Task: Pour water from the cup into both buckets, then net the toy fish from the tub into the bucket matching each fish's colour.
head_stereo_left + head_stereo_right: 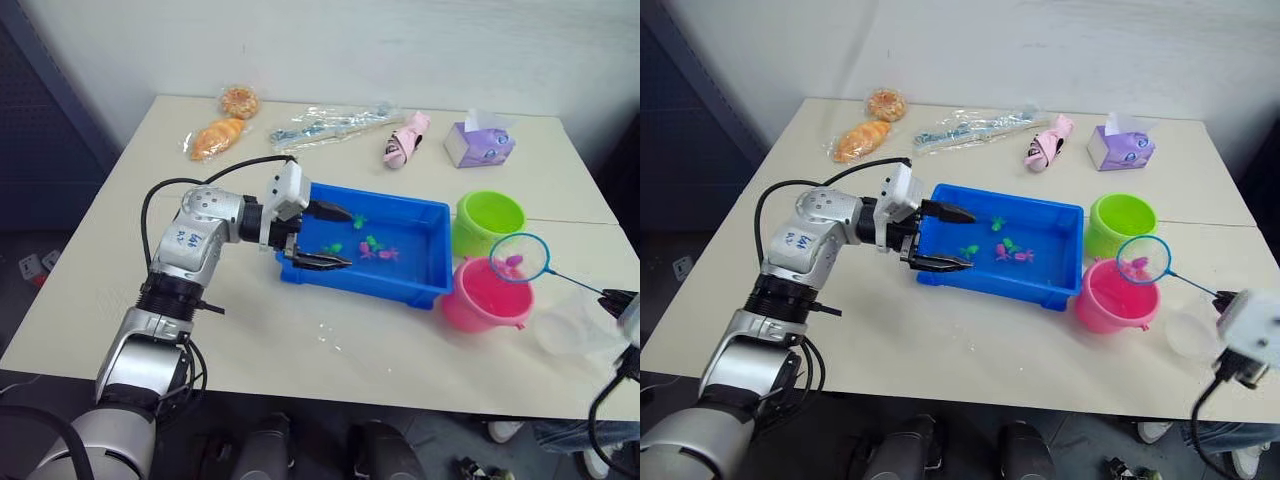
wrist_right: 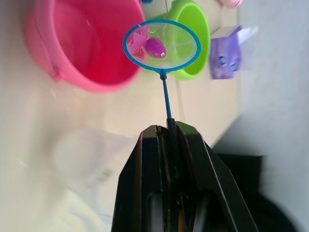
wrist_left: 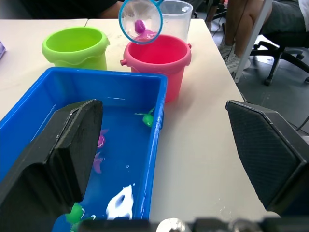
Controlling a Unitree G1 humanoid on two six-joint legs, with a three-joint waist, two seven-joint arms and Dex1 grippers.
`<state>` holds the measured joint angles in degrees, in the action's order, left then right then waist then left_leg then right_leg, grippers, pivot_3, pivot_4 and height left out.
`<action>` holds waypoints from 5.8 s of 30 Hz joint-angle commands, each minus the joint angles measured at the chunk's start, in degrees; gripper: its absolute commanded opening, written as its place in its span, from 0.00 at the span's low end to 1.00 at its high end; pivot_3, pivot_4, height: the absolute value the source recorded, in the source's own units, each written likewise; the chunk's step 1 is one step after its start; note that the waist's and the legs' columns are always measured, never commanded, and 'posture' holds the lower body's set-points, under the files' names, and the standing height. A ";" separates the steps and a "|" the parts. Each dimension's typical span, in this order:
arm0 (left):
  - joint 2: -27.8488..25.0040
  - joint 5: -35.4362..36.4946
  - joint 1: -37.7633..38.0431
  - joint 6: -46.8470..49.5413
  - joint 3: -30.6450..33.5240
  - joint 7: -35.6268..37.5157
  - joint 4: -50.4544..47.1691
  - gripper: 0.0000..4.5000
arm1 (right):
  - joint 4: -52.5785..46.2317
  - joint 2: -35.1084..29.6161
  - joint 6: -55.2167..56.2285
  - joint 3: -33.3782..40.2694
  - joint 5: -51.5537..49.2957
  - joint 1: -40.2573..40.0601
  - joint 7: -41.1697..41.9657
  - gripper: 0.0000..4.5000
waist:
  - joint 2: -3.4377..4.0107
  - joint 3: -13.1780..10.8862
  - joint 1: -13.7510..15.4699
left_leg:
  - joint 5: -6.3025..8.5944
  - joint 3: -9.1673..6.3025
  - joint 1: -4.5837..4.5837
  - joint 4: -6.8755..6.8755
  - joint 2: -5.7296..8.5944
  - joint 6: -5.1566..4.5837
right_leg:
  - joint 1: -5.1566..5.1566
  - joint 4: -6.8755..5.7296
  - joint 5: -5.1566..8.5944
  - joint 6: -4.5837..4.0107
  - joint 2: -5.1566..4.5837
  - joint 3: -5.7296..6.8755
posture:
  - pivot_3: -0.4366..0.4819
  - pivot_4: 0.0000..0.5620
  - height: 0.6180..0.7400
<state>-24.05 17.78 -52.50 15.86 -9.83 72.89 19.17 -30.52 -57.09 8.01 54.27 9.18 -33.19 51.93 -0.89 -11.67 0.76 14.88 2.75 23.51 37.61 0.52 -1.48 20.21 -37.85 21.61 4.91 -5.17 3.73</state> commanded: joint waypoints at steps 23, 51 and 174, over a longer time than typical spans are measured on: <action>-1.18 -0.84 -1.44 -3.40 0.93 1.50 -0.07 0.97 | 14.66 -4.21 33.10 3.10 15.17 5.11 -7.73 0.00 | 0.00 -0.01 -0.14 | -0.03 0.06 -0.59 -0.36 -0.02 0.04 | -0.56 0.33 0.01 0.02 0.00 -0.07 | 0.48 0.27 0.99; -10.08 -4.52 4.58 5.36 -0.40 0.58 -9.24 0.97 | 36.52 -6.31 19.50 -59.85 12.80 62.75 -4.66 0.00 | 0.13 -0.04 -0.67 | -0.02 0.11 -0.10 -0.24 -0.14 0.12 | 0.10 0.02 0.04 -0.06 0.07 -0.15 | 0.48 0.27 0.99; -4.17 -0.80 -0.23 1.79 -0.04 2.66 -2.60 0.97 | -6.44 4.85 -67.76 -3.14 -53.77 27.22 -5.09 0.00 | 0.13 -0.04 0.16 | 0.02 0.08 -0.20 -0.26 -0.16 0.05 | -0.09 0.06 0.04 -0.06 0.06 -0.12 | 0.48 0.27 0.99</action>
<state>-28.75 16.33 -51.07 19.02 -10.34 74.76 16.07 -32.51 -52.36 -56.68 42.74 -41.67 -3.01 46.65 -0.76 -11.71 0.91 14.90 2.83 23.31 37.36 0.36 -1.43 20.11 -37.77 21.64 4.85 -5.10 3.61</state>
